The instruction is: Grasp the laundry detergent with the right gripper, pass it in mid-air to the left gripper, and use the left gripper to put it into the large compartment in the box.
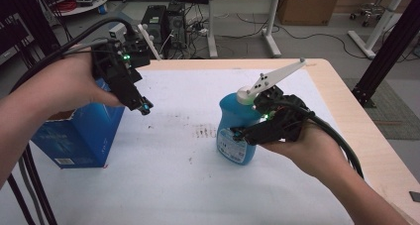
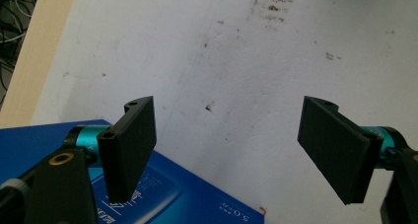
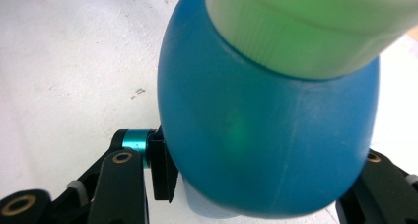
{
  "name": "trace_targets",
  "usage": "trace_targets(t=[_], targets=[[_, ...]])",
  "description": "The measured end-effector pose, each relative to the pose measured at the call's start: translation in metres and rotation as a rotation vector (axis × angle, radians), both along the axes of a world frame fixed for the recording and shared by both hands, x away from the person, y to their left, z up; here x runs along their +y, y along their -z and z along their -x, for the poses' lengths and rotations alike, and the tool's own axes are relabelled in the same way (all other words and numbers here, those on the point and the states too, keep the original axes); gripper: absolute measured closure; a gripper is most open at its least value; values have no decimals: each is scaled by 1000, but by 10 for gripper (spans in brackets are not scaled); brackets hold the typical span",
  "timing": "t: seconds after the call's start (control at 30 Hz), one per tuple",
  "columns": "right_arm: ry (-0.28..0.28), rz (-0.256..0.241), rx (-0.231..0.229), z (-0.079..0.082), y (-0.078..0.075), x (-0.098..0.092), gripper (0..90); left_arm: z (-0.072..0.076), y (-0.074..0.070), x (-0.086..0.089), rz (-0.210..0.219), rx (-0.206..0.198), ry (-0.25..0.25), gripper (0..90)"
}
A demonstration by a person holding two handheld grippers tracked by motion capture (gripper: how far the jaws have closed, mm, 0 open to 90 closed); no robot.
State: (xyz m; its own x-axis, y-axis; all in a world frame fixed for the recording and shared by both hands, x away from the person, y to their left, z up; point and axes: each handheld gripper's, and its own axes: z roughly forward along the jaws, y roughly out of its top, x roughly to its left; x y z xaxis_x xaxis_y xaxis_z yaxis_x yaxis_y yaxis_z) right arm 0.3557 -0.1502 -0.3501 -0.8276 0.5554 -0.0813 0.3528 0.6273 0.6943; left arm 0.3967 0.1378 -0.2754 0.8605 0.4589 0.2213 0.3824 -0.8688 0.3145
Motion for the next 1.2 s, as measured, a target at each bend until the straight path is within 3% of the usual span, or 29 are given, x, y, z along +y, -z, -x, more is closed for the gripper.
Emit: trace_targets(t=[0.37,0.63,1.2], targets=[[-42,-17,13,-2,-4,-3,450,0,-1,0,0,0,4,228],[-66,-52,18,-7,-17,-7,450,1,-4,0,10,-7,11,228],[-155,-70,41,-18,-38,-14,452,4,-9,0,11,-10,25,228]])
